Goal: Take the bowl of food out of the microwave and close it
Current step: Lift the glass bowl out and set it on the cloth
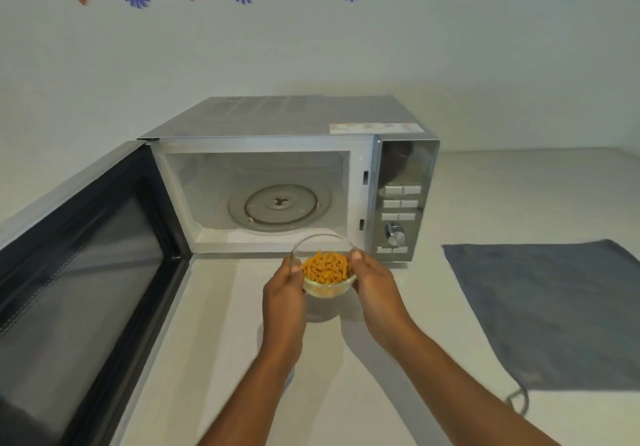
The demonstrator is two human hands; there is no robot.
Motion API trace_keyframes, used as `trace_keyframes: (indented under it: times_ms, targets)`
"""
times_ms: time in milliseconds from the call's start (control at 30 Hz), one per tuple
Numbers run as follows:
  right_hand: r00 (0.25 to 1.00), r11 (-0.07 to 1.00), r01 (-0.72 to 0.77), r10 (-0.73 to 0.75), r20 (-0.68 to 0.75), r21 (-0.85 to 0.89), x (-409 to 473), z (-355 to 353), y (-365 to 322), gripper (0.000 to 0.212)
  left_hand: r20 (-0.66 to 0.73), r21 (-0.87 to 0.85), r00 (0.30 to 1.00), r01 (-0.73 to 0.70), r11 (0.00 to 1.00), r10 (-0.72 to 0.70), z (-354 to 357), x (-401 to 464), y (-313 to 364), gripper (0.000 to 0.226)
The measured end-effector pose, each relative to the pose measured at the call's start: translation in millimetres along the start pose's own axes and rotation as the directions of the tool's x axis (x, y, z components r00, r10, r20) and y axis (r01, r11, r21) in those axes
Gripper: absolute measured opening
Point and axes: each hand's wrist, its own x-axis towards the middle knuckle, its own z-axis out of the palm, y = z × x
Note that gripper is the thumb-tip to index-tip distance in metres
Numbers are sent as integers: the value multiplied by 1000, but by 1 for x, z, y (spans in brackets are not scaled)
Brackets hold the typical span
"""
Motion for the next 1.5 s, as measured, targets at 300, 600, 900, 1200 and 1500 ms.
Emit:
trace_keyframes:
  times_ms: [300,600,900,1200,1500]
  targets:
    - [984,1000,-18,17,-179,-3,-51,-107,3,41,272,36,962,16,999,-25,67,-58,-35,66]
    - [920,1000,-2,9,-393,19,-44,-206,-7,35,478,118,878,-27,993,-33,166,-66,-38,61]
    - [869,1000,-19,18,-494,3,-8,-263,-9,35,516,252,851,-42,967,-97,244,-49,-41,38]
    - [838,991,-133,101,-537,-20,14,-284,18,37,554,344,819,-64,937,-148,265,-37,-70,37]
    - [839,971,-145,20,-544,-189,9,-285,17,40,524,402,844,-122,907,-118,257,-47,-62,28]
